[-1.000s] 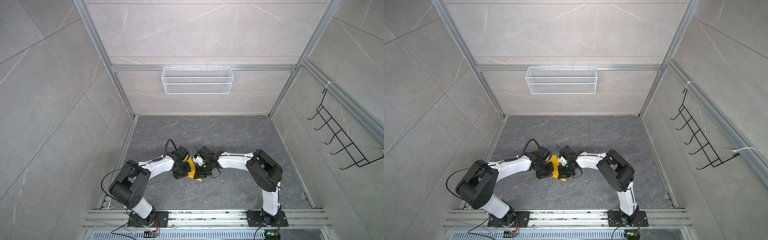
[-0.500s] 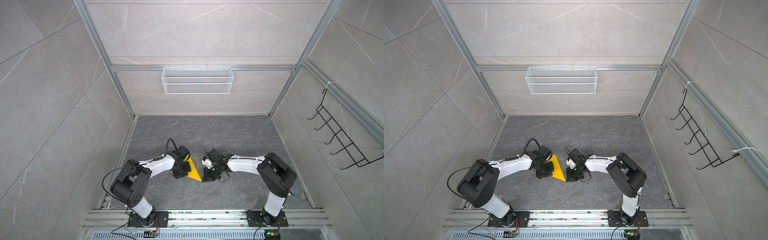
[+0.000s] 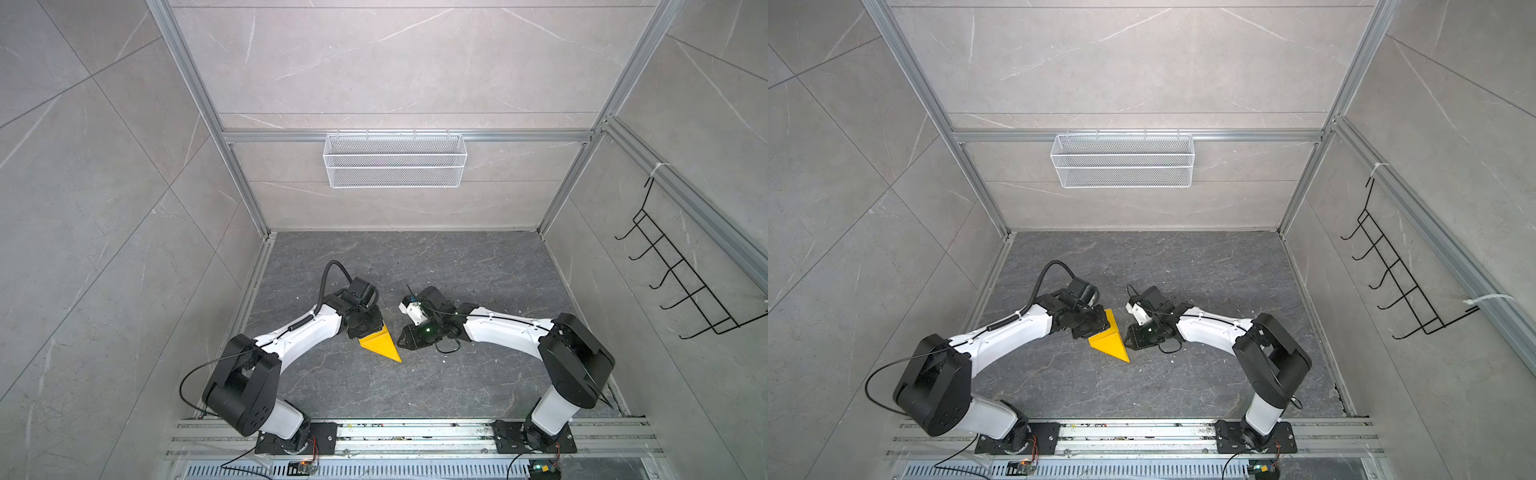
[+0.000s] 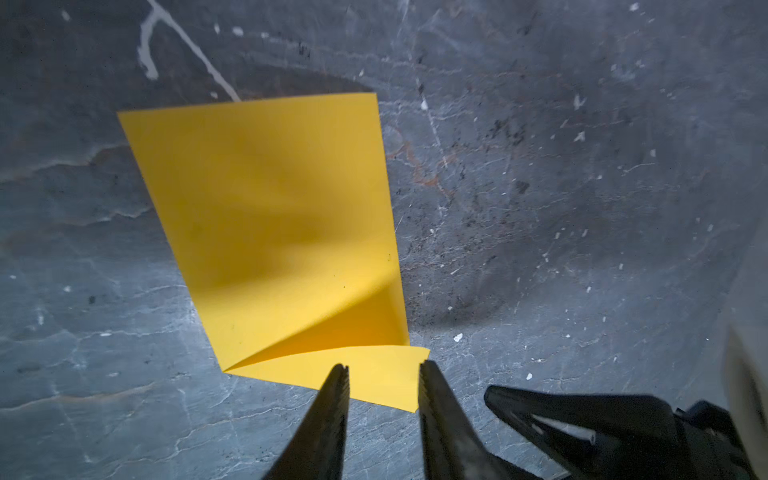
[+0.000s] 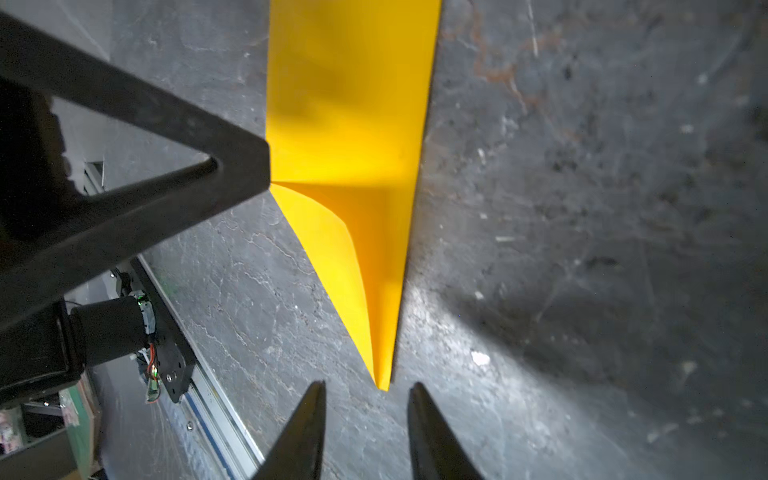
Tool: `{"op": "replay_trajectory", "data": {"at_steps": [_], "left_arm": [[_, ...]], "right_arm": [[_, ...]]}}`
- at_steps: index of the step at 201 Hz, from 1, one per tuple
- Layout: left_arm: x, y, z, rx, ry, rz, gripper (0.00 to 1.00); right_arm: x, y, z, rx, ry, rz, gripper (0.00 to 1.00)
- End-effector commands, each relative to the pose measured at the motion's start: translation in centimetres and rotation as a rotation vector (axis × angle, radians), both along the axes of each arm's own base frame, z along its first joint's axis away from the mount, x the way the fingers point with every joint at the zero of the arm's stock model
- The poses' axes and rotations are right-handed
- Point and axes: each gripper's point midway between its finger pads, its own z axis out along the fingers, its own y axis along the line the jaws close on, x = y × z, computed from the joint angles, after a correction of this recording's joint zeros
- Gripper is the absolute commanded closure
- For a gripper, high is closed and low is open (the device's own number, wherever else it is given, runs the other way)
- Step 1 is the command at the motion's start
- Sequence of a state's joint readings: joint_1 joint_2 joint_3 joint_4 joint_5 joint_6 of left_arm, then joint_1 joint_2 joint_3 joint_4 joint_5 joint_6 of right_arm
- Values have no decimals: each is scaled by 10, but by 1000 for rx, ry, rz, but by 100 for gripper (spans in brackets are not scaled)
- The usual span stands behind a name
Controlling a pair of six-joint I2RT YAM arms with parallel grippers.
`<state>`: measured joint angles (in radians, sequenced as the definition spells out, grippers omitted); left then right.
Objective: Fold a paper plane with a square sheet of paper (pick it up from the middle)
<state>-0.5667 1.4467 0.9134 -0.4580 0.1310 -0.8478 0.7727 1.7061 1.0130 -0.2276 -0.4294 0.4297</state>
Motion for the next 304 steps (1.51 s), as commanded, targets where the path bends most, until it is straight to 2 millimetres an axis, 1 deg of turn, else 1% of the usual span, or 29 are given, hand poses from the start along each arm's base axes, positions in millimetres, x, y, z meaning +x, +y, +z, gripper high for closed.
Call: {"op": "replay_trajectory", "data": {"at_steps": [1, 17, 44, 56, 67, 95, 125, 159, 194, 225, 261, 274, 304], "left_arm": [[-3, 20, -1, -12, -25, 93, 58], [-9, 26, -1, -52, -48, 123, 49], [-20, 27, -5, -131, -85, 127, 33], [-24, 26, -10, -167, -99, 122, 28], [-25, 27, -13, -195, -112, 121, 27], [-26, 30, -22, -239, -117, 133, 27], [-24, 30, -26, -289, -126, 132, 28], [-22, 31, -30, -317, -122, 130, 32], [-20, 26, -31, -337, -120, 110, 35], [-19, 22, -35, -345, -118, 80, 35], [-14, 13, -31, -389, -145, 35, 36], [-12, 10, -29, -396, -155, 18, 37], [-9, 6, -28, -401, -160, -12, 45]], "right_arm": [[18, 13, 19, 58, -118, 30, 55], [19, 17, 19, 69, -137, 63, 54], [24, 22, 14, 68, -147, 80, 54], [26, 24, 11, 67, -145, 81, 54], [28, 26, 8, 63, -138, 80, 54], [30, 29, -1, 43, -115, 90, 57], [30, 32, -9, 29, -90, 106, 60], [33, 32, -17, 11, -80, 102, 64], [38, 28, -28, -20, -66, 74, 68], [41, 25, -34, -31, -54, 54, 70], [42, 22, -39, -38, -42, 43, 71], [42, 22, -41, -37, -38, 44, 72], [42, 22, -42, -34, -29, 44, 72]]}}
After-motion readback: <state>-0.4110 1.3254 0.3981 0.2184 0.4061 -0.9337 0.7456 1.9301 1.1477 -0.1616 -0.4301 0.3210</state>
